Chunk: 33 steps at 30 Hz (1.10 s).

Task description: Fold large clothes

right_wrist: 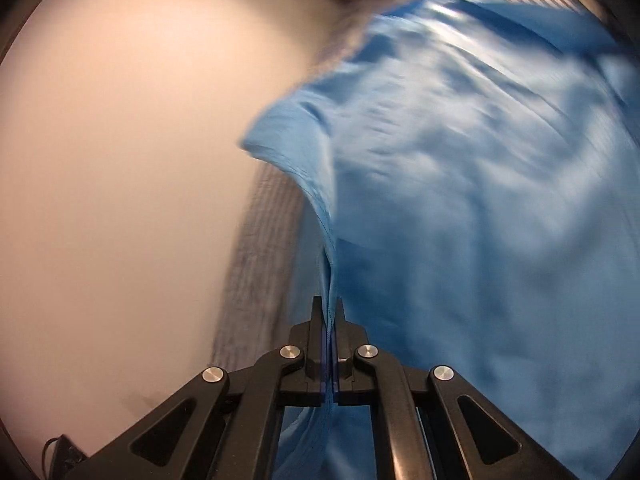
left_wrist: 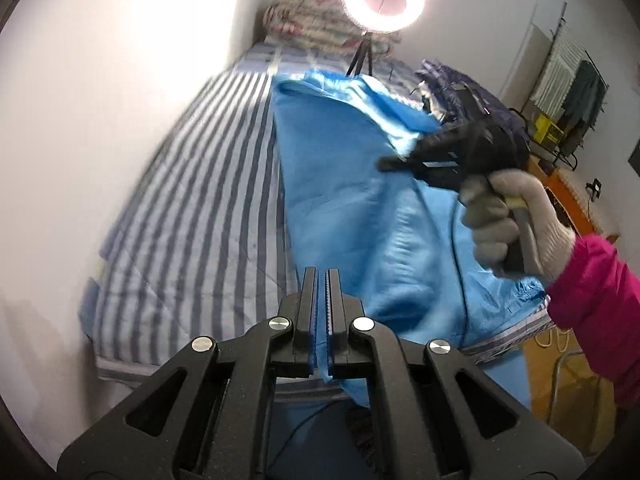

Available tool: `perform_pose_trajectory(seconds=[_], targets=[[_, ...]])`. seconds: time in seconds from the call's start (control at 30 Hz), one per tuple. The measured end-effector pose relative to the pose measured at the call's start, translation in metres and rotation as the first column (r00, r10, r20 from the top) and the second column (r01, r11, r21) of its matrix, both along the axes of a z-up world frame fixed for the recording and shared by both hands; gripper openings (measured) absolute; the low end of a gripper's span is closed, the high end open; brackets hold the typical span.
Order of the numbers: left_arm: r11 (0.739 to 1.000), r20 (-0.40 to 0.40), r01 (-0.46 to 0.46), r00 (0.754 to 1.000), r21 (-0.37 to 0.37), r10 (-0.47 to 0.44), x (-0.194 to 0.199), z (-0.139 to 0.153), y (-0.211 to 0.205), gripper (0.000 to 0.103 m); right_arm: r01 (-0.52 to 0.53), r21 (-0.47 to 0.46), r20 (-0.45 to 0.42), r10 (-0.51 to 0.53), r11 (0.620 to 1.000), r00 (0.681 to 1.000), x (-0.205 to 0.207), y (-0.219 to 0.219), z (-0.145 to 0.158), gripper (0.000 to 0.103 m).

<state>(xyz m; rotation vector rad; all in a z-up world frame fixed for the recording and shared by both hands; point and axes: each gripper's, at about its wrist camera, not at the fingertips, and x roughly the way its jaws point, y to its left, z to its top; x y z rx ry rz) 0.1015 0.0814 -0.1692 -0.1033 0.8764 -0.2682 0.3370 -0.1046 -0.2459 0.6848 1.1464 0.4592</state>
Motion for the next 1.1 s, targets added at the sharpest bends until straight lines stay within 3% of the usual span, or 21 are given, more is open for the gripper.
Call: perform_pose_trajectory(seconds=[0.17,0.3,0.37,0.5,0.63,0.73,0.9,1.1], targets=[[0.998,-0.064,0.062,0.996,0.004,-0.062,0.017,-0.023,-0.028,0.000,0.000,-0.081,-0.053,-0.005,0.997,0.999,-0.002,-0.017,-0.026,0.000],[0.993,-0.099,0.114,0.989,0.008,-0.113,0.029,-0.043,-0.055,0.000,-0.039,-0.141,-0.069,0.030,0.989,0.997,-0.003,-0.005,-0.039,0.000],[0.991,-0.127,0.135,0.983,0.011,-0.133,0.036,-0.057,-0.067,0.000,-0.081,-0.191,-0.052,0.072,0.978,0.996,-0.003,0.000,-0.034,0.002],[0.984,-0.200,0.171,0.967,0.038,-0.160,0.042,-0.088,-0.082,0.000,-0.105,-0.334,0.046,0.128,0.937,0.991,-0.006,-0.005,-0.005,0.023],[0.982,-0.232,0.182,0.959,0.054,-0.165,0.042,-0.105,-0.085,0.000,-0.141,-0.371,0.173,0.217,0.918,0.961,0.005,0.003,0.031,0.023],[0.982,-0.228,0.183,0.959,0.054,-0.166,0.044,-0.108,-0.086,0.000,-0.186,-0.377,0.202,0.276,0.907,0.939,0.025,0.024,0.038,0.023],[0.980,-0.215,0.190,0.961,0.064,-0.172,0.047,-0.110,-0.089,0.000,-0.263,-0.398,0.179,0.355,0.879,0.918,0.057,0.072,0.019,0.022],[0.976,-0.208,0.209,0.959,0.054,-0.194,0.051,-0.112,-0.086,0.000,-0.334,-0.533,0.122,0.461,0.777,0.879,0.085,0.126,-0.023,0.021]])
